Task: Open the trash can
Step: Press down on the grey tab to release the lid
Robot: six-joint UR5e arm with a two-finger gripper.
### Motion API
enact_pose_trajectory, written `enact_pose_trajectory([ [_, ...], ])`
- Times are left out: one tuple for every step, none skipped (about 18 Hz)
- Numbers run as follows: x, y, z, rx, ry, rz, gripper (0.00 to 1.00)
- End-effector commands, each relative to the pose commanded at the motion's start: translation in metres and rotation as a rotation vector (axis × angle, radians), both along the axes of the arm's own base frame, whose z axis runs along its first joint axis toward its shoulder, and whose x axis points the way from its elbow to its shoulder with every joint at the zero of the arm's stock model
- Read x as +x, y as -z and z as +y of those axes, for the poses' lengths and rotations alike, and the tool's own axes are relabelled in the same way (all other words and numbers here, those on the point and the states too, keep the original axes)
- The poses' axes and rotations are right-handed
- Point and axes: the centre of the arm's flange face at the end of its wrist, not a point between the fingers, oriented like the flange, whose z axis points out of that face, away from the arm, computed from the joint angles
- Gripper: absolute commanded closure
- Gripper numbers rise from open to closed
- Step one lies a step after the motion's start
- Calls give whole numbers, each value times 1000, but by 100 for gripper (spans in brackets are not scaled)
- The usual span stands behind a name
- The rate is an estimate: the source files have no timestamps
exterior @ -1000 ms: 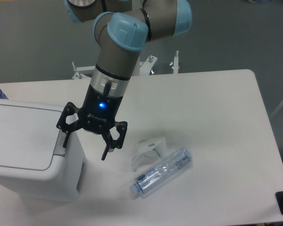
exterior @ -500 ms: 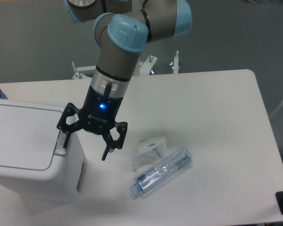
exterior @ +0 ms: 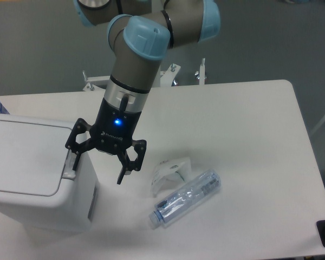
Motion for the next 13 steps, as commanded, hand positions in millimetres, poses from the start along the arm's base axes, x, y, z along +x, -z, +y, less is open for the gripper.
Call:
enact_pose_trajectory([
  [0, 0, 0, 0, 0, 0, 0],
  [0, 0, 0, 0, 0, 0, 0],
  [0, 0, 0, 0, 0, 0, 0],
  [0, 0, 0, 0, 0, 0, 0],
  [0, 0, 0, 0, 0, 0, 0],
  [0, 0, 0, 0, 0, 0, 0],
  [0, 0, 0, 0, 0, 0, 0],
  [0, 0, 0, 0, 0, 0, 0],
  [0, -1, 0, 1, 0, 1, 0],
  [0, -2, 0, 3, -1, 2, 0],
  [0, -5, 0, 7, -2, 3, 0],
  [0, -7, 0, 9, -9, -2, 0],
  [1, -11, -1, 15, -15, -1, 0],
])
